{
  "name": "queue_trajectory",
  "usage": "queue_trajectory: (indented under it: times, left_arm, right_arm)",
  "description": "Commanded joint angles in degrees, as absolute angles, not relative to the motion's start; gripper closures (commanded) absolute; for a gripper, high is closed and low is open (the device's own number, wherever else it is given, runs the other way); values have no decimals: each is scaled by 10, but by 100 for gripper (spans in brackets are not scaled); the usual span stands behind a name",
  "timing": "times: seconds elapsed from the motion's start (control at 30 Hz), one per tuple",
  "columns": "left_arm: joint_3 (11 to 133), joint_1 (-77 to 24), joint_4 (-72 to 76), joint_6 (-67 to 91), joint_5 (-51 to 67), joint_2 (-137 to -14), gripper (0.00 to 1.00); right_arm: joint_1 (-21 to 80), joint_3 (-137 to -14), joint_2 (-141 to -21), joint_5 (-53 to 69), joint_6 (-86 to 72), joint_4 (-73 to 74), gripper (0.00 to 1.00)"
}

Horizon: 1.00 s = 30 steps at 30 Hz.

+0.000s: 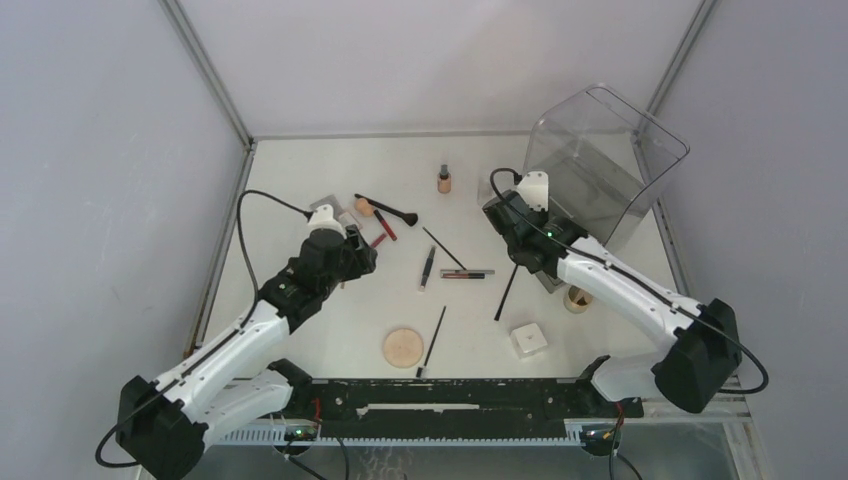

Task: Organize the makeup
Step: Pick up the makeup tool from the center of the board, then place the makeup tool in the drawer.

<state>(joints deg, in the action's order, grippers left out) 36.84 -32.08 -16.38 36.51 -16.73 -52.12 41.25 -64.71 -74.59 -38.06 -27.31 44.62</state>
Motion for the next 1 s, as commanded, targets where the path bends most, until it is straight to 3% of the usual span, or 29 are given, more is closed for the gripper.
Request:
queue_trajectory:
  times: [0.0, 0.13, 0.27, 0.4, 0.53, 0.6, 0.7, 0.8, 0.97]
  left_arm:
    - [427, -334, -128, 359, -121, -564, 41]
    - [445, -345, -127, 354, -108, -589, 41]
    - [441, -345, -130, 351, -105, -593, 41]
    - [437, -345, -137, 348, -104, -588, 33]
    - [431, -345, -141, 349, -108, -575, 30]
    - [431, -345, -141, 348, -107, -573, 28]
    - [439, -347, -139, 344, -108, -581, 27]
    - [468, -367, -150, 335, -133, -609, 25]
    - [569, -418, -193, 335, -190, -701, 27]
  right_arm:
    - [386, -672, -792, -550, -266, 447, 100]
    - [346, -671, -855, -597, -248, 415, 100]
    - [319, -664, -903, -537, -207, 327, 100]
    - [304, -669, -946, -494, -170, 259, 98]
    - [297, -687, -972, -455, -156, 254, 50]
    - [300, -686, -963, -432, -154, 253, 41]
    - [307, -683, -933, -425, -157, 264, 40]
    - [319, -681, -866, -404, -159, 279, 45]
    - [299, -639, -743, -341, -147, 255, 48]
